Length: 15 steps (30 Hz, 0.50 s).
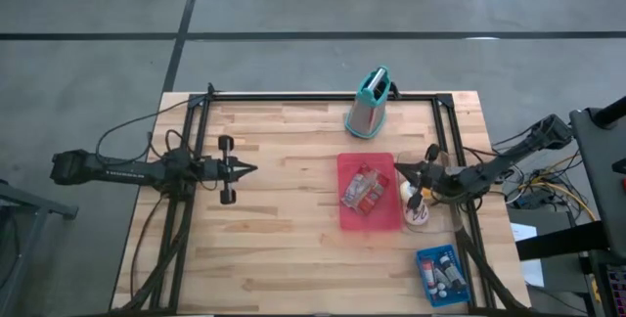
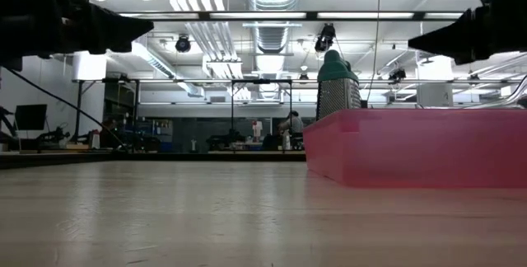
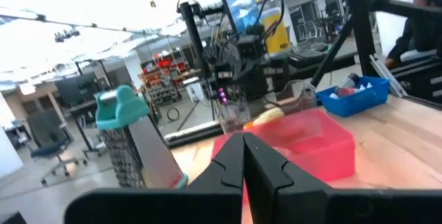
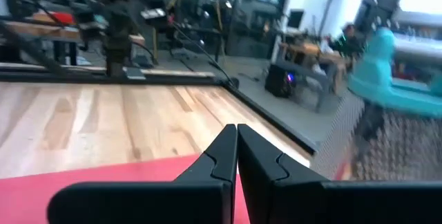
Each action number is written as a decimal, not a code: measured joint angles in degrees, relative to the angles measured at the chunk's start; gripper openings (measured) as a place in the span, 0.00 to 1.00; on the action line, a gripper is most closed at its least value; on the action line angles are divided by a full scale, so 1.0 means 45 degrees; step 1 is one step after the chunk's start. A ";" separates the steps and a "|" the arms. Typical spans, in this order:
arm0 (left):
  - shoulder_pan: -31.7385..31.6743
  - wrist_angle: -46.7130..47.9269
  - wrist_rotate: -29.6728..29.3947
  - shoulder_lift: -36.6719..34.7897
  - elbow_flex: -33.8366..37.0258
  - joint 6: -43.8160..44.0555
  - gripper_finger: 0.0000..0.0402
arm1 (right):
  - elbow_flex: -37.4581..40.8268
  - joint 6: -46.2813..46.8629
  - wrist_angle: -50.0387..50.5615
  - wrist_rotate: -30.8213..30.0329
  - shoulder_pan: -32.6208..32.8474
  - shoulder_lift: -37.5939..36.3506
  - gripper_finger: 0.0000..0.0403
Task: Pick & Place Food Item
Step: Return to Home Position
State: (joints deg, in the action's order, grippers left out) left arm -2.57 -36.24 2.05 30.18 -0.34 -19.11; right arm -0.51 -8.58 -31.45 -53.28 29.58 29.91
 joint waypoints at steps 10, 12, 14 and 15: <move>-0.0014 -0.0667 -0.0144 0.0003 0.0004 -0.0291 0.01 | 0.0000 0.0025 0.1536 0.2033 -0.1063 -0.2328 0.02; -0.0028 -0.0693 -0.0792 -0.0060 -0.0006 -0.0723 0.01 | 0.0000 -0.0156 0.1895 0.2103 -0.1069 -0.2919 0.02; -0.0034 -0.0684 -0.1766 -0.0255 -0.0133 -0.0792 0.01 | -0.0002 0.0090 0.2494 0.2105 -0.1051 -0.3547 0.02; -0.0034 -0.0712 -0.2197 -0.0365 -0.0239 -0.0786 0.01 | -0.0005 0.0305 0.2944 0.2114 -0.1039 -0.3881 0.02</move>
State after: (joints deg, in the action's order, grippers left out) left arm -2.72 -39.45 -7.83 28.54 -1.41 -22.64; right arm -0.54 -7.20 -18.20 -43.77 24.91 12.44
